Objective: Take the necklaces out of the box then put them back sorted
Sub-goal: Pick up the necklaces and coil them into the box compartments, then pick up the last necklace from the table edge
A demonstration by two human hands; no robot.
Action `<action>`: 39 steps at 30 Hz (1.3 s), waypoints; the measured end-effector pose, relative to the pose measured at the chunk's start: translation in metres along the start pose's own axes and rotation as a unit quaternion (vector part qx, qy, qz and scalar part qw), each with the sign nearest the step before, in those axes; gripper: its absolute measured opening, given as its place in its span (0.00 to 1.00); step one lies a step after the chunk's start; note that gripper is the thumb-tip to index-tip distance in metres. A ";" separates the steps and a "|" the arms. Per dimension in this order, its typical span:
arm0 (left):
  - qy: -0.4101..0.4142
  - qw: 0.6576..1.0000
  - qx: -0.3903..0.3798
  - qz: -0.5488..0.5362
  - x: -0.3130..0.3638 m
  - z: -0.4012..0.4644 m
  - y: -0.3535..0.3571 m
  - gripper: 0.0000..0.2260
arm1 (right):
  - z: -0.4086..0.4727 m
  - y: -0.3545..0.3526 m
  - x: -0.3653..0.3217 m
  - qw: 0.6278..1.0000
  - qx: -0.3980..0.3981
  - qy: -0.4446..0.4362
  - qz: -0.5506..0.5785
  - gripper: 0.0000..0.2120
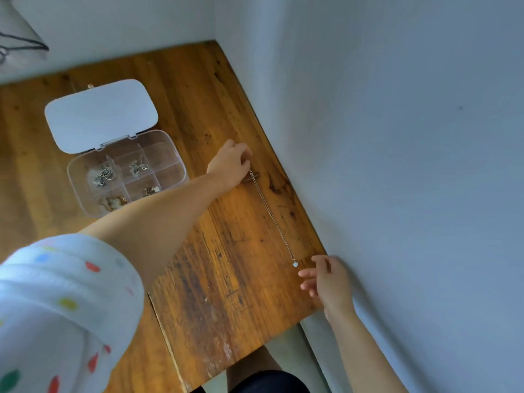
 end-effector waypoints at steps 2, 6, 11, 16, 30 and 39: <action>0.012 0.999 0.001 -0.048 -0.001 -0.014 -0.015 0.10 | -0.004 0.000 -0.015 1.000 -0.011 -0.008 0.025 0.09; 0.006 0.992 0.065 -0.107 -0.030 -0.066 -0.063 0.10 | -0.005 0.031 -0.072 0.995 -0.065 -0.075 0.007 0.10; -0.122 0.964 0.223 -0.080 -0.124 -0.154 -0.113 0.08 | 0.005 0.116 -0.161 0.966 -0.169 -0.174 -0.089 0.10; -0.284 0.931 0.230 -0.029 -0.182 -0.220 -0.077 0.12 | 0.025 0.222 -0.231 0.928 -0.227 -0.263 -0.132 0.11; -0.318 0.919 0.184 0.142 -0.188 -0.238 -0.013 0.23 | 0.060 0.344 -0.270 0.925 -0.358 -0.128 -0.011 0.18; -0.327 0.919 0.166 0.144 -0.186 -0.238 -0.015 0.24 | 0.008 0.273 -0.267 0.791 -0.360 -0.444 -0.219 0.17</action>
Point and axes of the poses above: each hand's wrist, its own z-axis towards the middle knuckle, its own y-axis out of the palm, x = y × z, the point moved 4 cm from there along z, towards the middle knuckle, and after that the axes turned 8 degrees about z, right-handed, at the moved point
